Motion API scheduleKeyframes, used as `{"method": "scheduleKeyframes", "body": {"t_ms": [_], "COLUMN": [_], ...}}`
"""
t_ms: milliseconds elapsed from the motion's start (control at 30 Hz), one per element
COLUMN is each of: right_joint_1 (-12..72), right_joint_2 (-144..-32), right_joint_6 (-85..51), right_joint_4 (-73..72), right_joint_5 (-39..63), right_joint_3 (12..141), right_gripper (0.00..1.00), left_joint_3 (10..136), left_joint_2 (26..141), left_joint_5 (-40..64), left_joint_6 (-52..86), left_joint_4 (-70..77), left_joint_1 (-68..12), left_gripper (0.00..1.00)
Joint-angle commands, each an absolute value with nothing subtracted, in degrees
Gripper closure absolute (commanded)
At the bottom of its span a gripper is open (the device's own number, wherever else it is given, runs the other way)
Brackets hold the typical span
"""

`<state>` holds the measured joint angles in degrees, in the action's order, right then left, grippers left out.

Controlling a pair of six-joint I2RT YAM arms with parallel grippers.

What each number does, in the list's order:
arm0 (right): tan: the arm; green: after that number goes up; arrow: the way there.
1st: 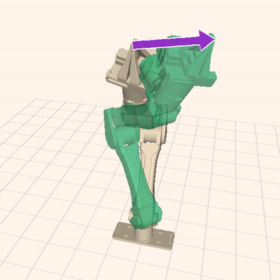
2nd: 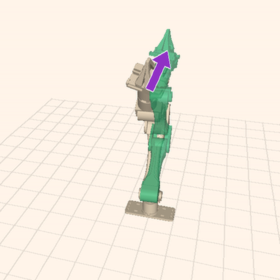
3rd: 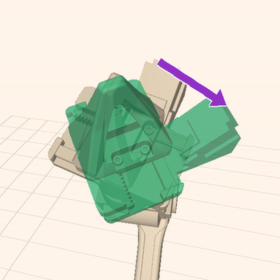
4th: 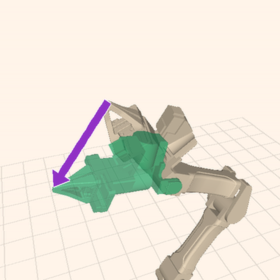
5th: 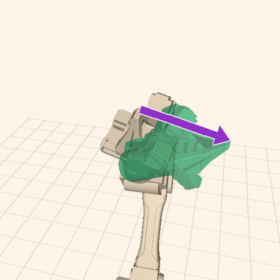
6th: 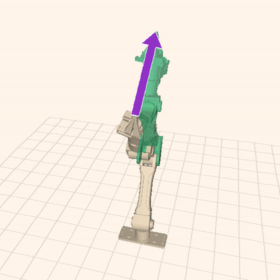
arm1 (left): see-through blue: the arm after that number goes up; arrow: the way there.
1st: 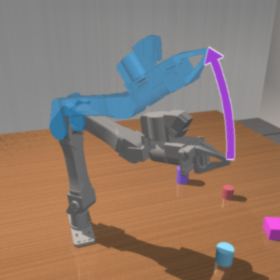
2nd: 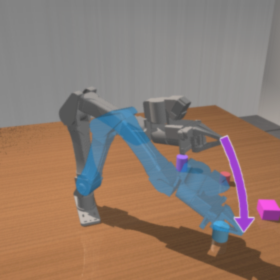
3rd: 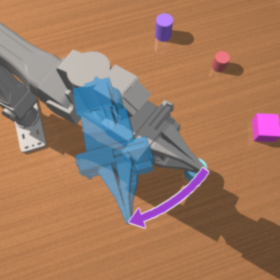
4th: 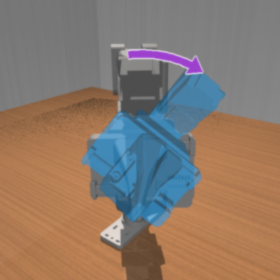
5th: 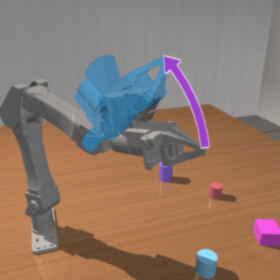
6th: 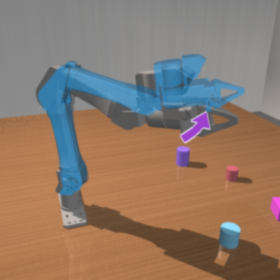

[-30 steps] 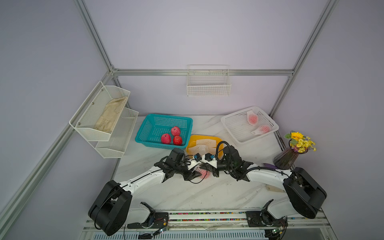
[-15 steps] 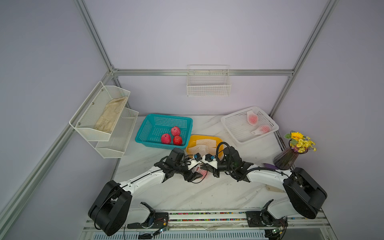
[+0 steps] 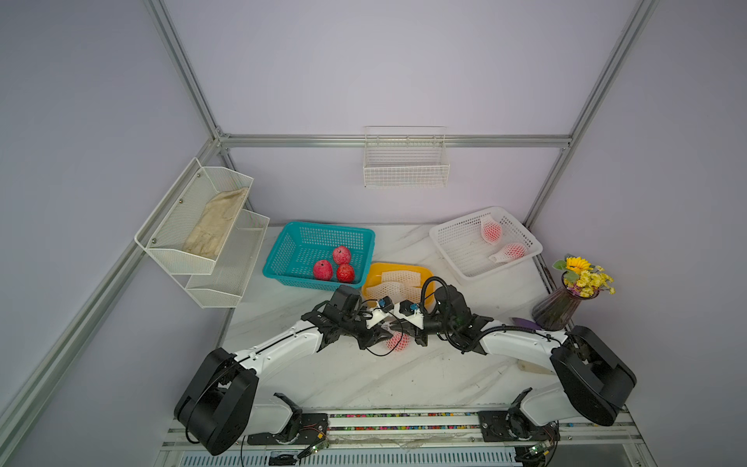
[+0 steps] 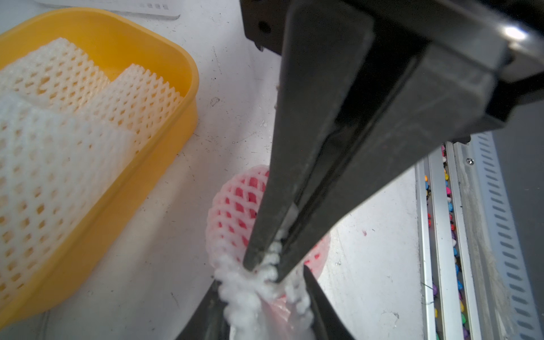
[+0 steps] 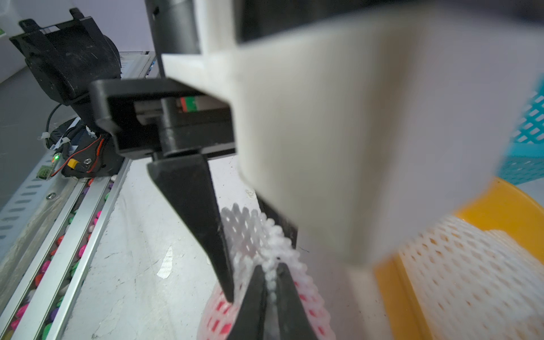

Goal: Remove foam nets from apples
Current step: Remove the foam net from the apple.

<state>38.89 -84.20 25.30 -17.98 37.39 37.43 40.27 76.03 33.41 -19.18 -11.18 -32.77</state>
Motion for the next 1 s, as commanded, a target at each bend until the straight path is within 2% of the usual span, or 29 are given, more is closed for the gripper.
{"method": "scheduleKeyframes", "body": {"t_ms": [0,100,167,267,467,600,767,967], "right_joint_1": [38.8,38.8,38.8,37.4,31.5,30.7,30.6,30.6], "right_joint_2": [-83.1,-82.8,-82.2,-80.6,-78.8,-79.4,-80.2,-83.0], "right_joint_6": [25.2,24.3,23.1,21.6,19.7,23.1,24.4,25.1], "right_joint_4": [-18.5,-18.5,-17.9,-16.9,-13.7,-5.1,-4.4,-2.3], "right_joint_5": [38.5,36.7,34.2,32.7,39.9,45.0,48.4,46.8], "right_joint_3": [38.6,38.7,38.8,38.0,36.4,39.3,38.7,40.9], "right_gripper": [0.87,0.81,0.66,0.51,0.30,0.24,0.22,0.21], "left_joint_3": [43.8,43.8,43.5,42.9,42.1,42.1,42.0,41.5], "left_joint_2": [75.8,75.9,75.7,75.1,73.8,72.8,72.5,73.6], "left_joint_5": [34.9,34.2,33.6,33.0,31.9,31.1,31.1,32.0], "left_joint_6": [-19.7,-19.7,-19.9,-20.2,-21.3,-22.0,-22.1,-22.8], "left_joint_4": [-9.8,-9.8,-9.8,-9.5,-9.5,-8.9,-8.7,-9.6], "left_joint_1": [-33.1,-33.0,-33.0,-33.0,-33.0,-33.1,-33.0,-33.1], "left_gripper": [0.69,0.71,0.72,0.72,0.73,0.74,0.76,0.76]}}
